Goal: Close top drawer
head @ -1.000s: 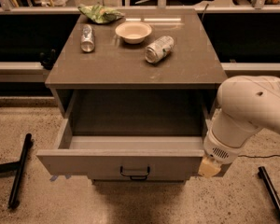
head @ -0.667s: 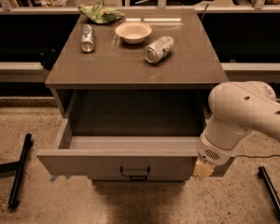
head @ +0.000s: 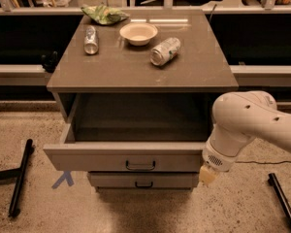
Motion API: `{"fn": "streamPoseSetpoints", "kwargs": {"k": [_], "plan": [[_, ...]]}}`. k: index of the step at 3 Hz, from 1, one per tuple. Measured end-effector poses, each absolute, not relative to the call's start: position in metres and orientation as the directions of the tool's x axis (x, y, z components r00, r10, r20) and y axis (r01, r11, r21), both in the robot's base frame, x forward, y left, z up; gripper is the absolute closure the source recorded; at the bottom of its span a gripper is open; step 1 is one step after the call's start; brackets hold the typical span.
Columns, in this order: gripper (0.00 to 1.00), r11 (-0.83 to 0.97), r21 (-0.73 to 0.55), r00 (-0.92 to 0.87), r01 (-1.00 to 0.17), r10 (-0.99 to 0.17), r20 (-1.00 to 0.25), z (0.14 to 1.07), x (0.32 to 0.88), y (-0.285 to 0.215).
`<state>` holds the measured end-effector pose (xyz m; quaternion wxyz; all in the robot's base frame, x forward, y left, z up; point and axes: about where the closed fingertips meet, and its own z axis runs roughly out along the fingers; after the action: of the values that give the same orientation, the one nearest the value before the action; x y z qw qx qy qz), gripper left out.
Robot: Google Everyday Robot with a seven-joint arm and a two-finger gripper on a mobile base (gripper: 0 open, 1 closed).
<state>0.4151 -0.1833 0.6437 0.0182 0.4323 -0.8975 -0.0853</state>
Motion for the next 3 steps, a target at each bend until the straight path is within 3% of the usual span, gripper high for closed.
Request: {"fn": "streamPoseSetpoints", "kwargs": {"k": [3], "plan": [[1.0, 0.717, 0.093, -0.722, -0.691, -0.69, -0.048, 0.615, 0.454, -0.204]]}}
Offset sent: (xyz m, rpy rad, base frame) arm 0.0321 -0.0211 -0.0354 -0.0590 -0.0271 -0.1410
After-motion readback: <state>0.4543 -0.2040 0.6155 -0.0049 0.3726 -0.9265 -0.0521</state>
